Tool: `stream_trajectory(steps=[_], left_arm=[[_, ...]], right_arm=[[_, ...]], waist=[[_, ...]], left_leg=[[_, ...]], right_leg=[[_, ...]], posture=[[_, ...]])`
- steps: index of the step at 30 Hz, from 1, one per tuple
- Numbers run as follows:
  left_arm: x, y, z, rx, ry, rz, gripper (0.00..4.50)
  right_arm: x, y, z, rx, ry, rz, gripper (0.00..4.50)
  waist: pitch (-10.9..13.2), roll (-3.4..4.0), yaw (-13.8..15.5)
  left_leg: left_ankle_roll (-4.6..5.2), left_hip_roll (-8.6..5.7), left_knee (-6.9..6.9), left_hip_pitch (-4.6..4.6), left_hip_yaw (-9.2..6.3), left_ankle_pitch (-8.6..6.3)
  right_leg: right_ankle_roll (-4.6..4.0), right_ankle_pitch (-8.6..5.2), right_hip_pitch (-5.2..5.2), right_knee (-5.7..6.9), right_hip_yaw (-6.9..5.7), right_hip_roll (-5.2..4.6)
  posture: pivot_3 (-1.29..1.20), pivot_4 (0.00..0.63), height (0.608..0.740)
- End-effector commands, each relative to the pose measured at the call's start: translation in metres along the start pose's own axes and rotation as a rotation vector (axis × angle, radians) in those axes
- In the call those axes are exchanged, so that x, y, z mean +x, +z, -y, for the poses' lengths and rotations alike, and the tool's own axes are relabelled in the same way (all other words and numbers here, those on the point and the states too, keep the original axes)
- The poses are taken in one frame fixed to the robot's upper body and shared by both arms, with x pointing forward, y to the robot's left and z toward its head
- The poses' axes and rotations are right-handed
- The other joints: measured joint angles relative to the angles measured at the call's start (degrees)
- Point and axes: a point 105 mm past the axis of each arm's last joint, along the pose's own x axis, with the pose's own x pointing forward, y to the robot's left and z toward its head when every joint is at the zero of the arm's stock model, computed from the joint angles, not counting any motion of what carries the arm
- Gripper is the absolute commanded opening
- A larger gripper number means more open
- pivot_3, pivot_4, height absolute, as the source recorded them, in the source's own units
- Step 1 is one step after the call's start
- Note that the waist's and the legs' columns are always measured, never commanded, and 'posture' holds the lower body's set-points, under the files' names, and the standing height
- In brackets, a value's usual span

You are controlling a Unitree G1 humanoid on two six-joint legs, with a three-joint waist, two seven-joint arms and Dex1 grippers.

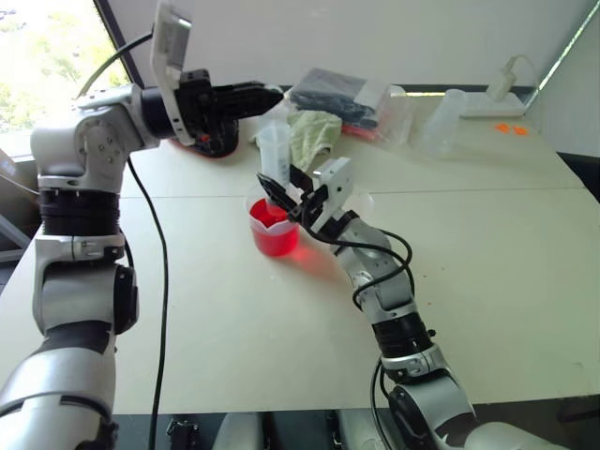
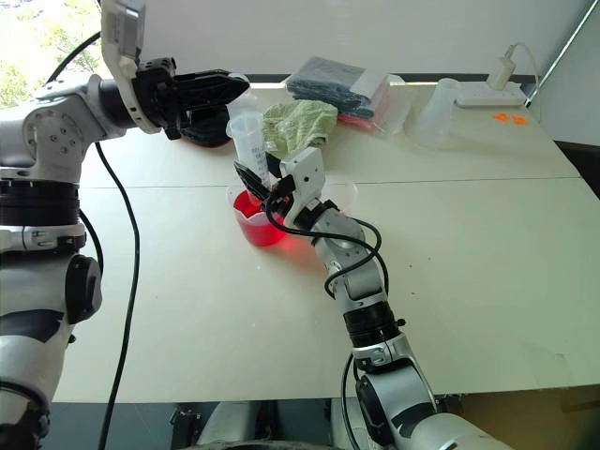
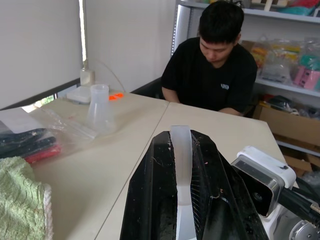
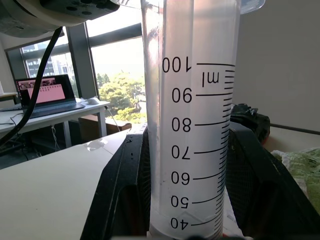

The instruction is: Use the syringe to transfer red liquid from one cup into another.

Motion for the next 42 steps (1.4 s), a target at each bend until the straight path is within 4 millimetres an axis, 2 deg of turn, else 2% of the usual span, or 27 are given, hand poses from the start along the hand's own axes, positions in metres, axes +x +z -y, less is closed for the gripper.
stream_trajectory(steps=[1, 11, 19, 27, 36, 42], left_arm=[[0.001, 0.053, 0.013, 0.178, -0.022, 0.120, 0.04], [0.001, 0.054, 0.013, 0.179, -0.021, 0.118, 0.04], [0.000, 0.043, 0.012, 0.145, -0.018, 0.087, 0.04], [-0.003, 0.044, 0.015, 0.150, -0.029, 0.092, 3.13], [-0.007, 0.050, 0.017, 0.147, -0.023, 0.116, 3.13], [-0.014, 0.051, 0.017, 0.144, 0.000, 0.126, 3.13]], right_arm=[[0.004, -0.023, -0.031, 0.022, 0.115, -0.079, 1.40], [0.004, -0.023, -0.030, 0.022, 0.113, -0.082, 1.40], [0.005, -0.021, -0.028, 0.019, 0.111, -0.078, 1.40], [0.005, -0.017, -0.028, 0.036, 0.119, -0.065, 1.40], [0.006, -0.011, -0.023, 0.031, 0.103, -0.045, 1.40], [0.012, 0.012, -0.010, 0.026, 0.026, 0.069, 1.40]], waist=[[0.0, 0.00, 0.0], [0.0, 0.00, 0.0], [0.0, 0.00, 0.0], [0.0, -0.06, 0.0], [0.0, -0.06, 0.0], [0.0, -0.06, 0.0]], left_leg=[[0.00, 0.00, 0.00, 0.00, 0.00, 0.00], [0.00, 0.00, 0.00, 0.00, 0.00, 0.00], [0.00, 0.00, 0.00, 0.00, 0.00, 0.00], [0.00, 0.01, -0.04, 0.22, 0.01, 0.00], [0.00, 0.02, -0.04, 0.24, 0.00, 0.00], [0.00, 0.02, -0.03, 0.24, 0.00, 0.00]], right_leg=[[0.00, 0.00, 0.00, 0.00, 0.00, 0.00], [0.00, 0.00, 0.00, 0.00, 0.00, 0.00], [0.00, 0.00, 0.00, 0.00, 0.00, 0.00], [0.00, 0.00, 0.17, 0.00, 0.01, 0.00], [0.00, 0.00, 0.18, 0.00, 0.01, 0.01], [0.00, 0.00, 0.18, 0.00, 0.01, 0.00]], posture=[[0.00, 0.150, 0.711], [0.00, 0.150, 0.711], [0.00, 0.150, 0.711], [0.00, 0.150, 0.711], [0.00, 0.150, 0.711], [0.00, 0.150, 0.711]])
